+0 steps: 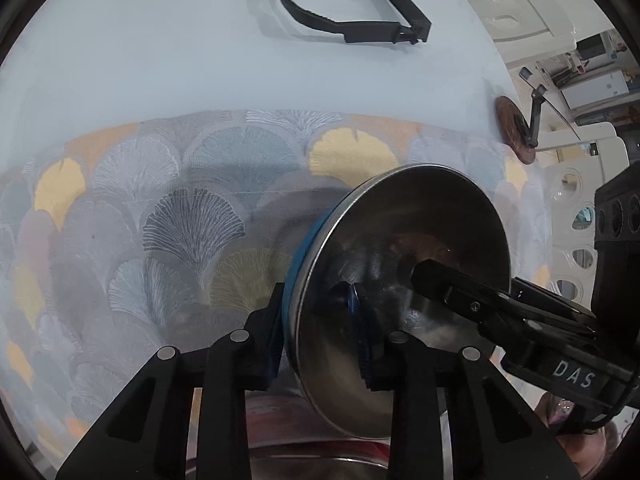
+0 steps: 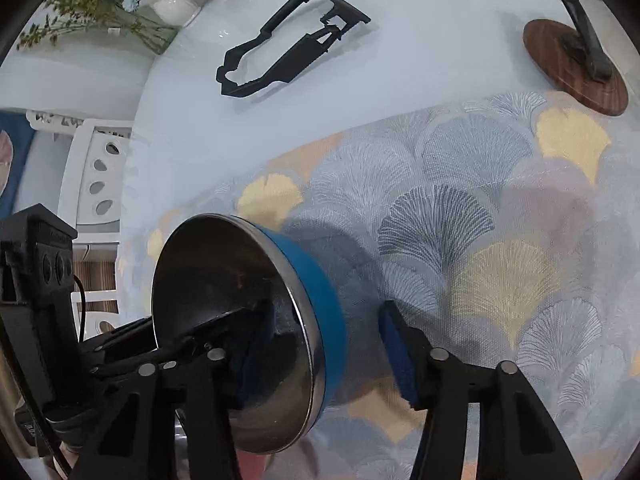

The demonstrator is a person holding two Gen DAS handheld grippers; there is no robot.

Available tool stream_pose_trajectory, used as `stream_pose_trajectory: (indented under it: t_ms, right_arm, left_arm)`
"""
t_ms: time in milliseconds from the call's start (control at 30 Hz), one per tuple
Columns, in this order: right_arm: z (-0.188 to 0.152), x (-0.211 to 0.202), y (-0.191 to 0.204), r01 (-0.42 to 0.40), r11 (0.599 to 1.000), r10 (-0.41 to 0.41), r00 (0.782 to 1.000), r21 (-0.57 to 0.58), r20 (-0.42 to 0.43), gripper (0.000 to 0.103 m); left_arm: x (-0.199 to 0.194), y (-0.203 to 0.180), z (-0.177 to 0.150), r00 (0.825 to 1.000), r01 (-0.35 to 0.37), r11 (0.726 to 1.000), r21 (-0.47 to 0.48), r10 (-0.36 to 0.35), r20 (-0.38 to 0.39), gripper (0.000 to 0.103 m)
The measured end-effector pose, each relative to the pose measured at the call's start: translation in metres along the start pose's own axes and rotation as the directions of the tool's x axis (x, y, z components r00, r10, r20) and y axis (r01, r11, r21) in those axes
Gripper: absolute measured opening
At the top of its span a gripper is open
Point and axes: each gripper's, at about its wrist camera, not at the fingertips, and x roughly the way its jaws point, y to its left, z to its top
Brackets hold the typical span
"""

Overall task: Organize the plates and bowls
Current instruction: 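Lift the blue-exterior bowl and lower it into the red-exterior bowl with both tools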

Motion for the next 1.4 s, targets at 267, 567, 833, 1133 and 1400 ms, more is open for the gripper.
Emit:
stream_pose_trajectory:
  t_ms: [267, 567, 833, 1133, 1400]
  right_arm:
    - [-0.003, -0.010, 0.006, -0.045, 0.999, 0.045, 0.999, -0.002, -0.005, 0.042]
    - [-0.008, -0.030, 0.013, -0.049, 0.998, 0.049, 0.999, -0.030, 0.013, 0.043]
    - [-0.015, -0.046, 0.020, -0.064, 0.997, 0.064, 0.998, -0.036, 0.017, 0.047]
    - [-0.033, -0.065, 0.041, -0.095, 0.994, 0.096, 0.995, -0.054, 0.006, 0.048]
    - [-0.052, -0.082, 0.067, -0.106, 0.990, 0.107, 0.994, -0.096, 0.008, 0.052]
  left_arm:
    - [-0.020, -0.004, -0.001, 0.999, 0.014, 1.000, -0.007, -0.014, 0.035, 0.027]
    - [-0.037, -0.010, -0.005, 0.998, 0.008, 1.000, -0.006, -0.008, 0.058, 0.027]
    - [-0.058, -0.016, -0.015, 0.996, 0.011, 1.000, -0.002, -0.010, 0.092, 0.027]
    - [-0.083, -0.013, -0.036, 0.993, -0.008, 1.000, -0.025, 0.011, 0.118, 0.027]
    - [-0.105, -0.007, -0.056, 0.989, -0.004, 0.999, -0.047, 0.011, 0.149, 0.027]
